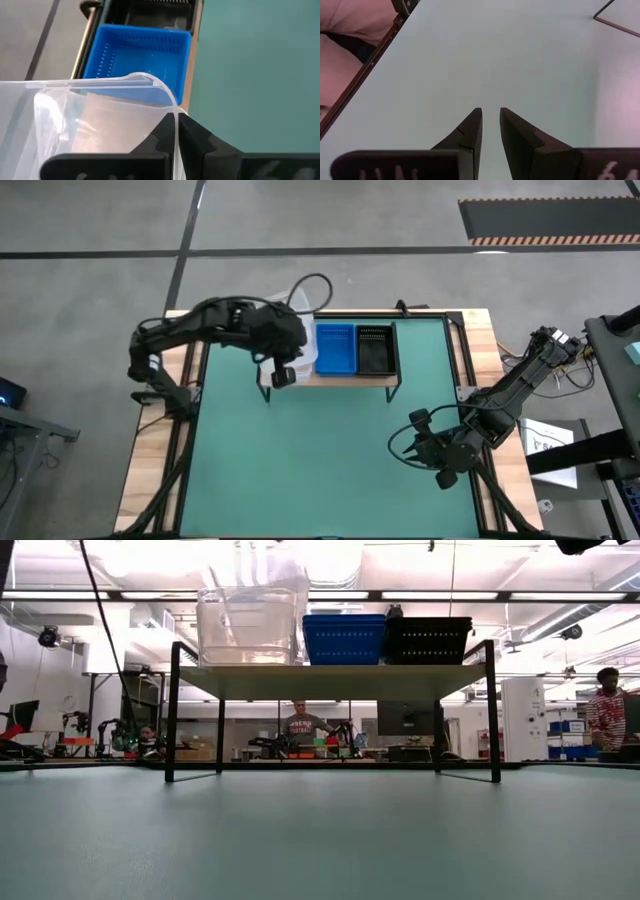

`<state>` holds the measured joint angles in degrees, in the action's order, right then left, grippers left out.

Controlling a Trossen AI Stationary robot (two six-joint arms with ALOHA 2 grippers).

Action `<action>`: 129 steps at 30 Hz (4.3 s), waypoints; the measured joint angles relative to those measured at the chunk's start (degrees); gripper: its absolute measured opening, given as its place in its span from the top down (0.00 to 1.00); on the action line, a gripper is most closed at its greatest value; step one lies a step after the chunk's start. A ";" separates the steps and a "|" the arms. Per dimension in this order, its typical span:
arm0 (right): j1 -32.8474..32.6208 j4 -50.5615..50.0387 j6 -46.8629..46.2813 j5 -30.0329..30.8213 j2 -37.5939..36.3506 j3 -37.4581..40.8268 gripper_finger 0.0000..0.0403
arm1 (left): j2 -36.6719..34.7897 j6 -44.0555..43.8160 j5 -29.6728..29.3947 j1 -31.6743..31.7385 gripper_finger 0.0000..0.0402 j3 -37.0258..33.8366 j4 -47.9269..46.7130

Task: Stack baskets on shelf by color
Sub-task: Stack the transparent bin on top of the transparent bins on the shelf, then return to Home Position

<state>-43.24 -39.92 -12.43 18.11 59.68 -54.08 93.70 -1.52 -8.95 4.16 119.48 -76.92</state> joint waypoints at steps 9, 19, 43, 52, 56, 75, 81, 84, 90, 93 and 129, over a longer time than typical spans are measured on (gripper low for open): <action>0.00 0.25 0.01 0.01 0.00 0.00 0.85 | 3.17 1.95 0.00 0.00 1.00 0.00 -3.21; 0.00 0.42 0.02 0.07 0.00 0.00 0.85 | 3.31 0.40 1.55 0.00 1.00 -0.70 -4.11; 0.01 1.46 0.00 0.04 0.00 0.00 0.85 | 3.13 0.88 7.20 -0.02 0.85 -0.60 -6.67; 0.02 1.45 0.00 0.04 0.00 0.00 0.85 | 2.02 0.61 7.19 -0.17 0.60 0.78 -6.62; 0.02 1.50 0.02 0.04 -0.02 0.38 0.85 | -0.66 2.19 5.30 -1.14 0.62 0.09 -5.33; 0.02 9.18 4.85 1.46 -0.02 4.84 0.85 | -9.20 3.33 -23.17 -3.97 0.98 -15.92 -2.85; 0.02 9.38 4.60 1.46 -0.02 5.09 0.85 | -12.80 1.40 -27.67 -1.49 0.98 -21.61 -2.41; 0.02 9.38 4.87 1.46 -0.02 5.09 0.85 | -14.31 0.40 -27.60 -0.99 0.98 -25.05 -1.16; 0.02 9.41 4.95 1.49 -0.02 5.09 0.85 | -16.78 0.35 -27.61 -0.85 0.98 -31.47 3.46; 0.02 9.42 4.98 1.49 -0.02 5.10 0.85 | -16.95 0.35 -27.89 -0.85 0.98 -32.59 3.88; 23.01 48.95 32.38 -11.28 -0.31 19.40 0.92 | -23.53 25.38 -20.84 -32.71 0.98 -64.73 69.13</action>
<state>-20.24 9.03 19.96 6.83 59.37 -34.69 70.17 23.86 -29.80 -28.55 54.75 -7.80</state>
